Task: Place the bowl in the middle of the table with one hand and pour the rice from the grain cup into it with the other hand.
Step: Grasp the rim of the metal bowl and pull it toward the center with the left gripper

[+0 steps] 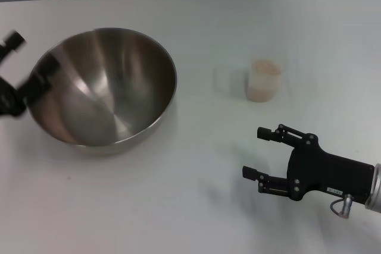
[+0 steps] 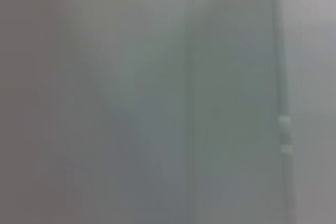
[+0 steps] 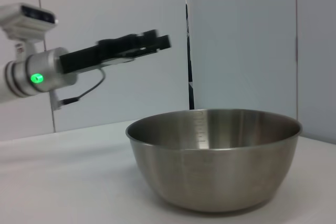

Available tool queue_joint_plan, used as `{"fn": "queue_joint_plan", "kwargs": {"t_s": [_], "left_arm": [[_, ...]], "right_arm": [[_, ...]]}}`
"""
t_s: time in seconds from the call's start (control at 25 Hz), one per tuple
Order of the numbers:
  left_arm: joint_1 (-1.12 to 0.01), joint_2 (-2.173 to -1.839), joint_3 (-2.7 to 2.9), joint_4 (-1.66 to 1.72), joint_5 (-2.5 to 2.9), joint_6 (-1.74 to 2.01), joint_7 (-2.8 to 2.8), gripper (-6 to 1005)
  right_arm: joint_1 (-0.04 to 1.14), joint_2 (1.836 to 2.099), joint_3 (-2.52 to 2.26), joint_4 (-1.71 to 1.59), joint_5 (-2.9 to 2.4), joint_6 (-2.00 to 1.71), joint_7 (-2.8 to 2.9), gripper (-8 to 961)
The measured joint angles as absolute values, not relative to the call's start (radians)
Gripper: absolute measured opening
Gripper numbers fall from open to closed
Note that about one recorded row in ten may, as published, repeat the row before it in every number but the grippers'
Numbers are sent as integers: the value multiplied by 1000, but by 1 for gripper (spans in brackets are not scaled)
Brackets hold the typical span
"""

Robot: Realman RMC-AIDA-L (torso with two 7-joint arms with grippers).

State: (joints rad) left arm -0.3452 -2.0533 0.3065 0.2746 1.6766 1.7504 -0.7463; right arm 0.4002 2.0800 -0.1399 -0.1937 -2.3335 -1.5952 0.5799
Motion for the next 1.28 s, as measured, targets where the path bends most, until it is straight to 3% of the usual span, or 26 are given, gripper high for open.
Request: {"fn": "queue_joint_plan", "kwargs": {"t_s": [0.36,0.88,1.28], "left_arm": [[-462,-2059,159,303,1677,1486,-813,784],[-485,-2060,182,330,1685,1423,-850,778],[-452,-2056,609,689,1734,1185,-1360,773]], "right_arm": [[406,2080,-134,-190,-2330,-1594,566,817],[420,2082,-132,-190,-2327,-1585,565,819],[424,2082,-132,-190,-2325,-1584,564,818]]}}
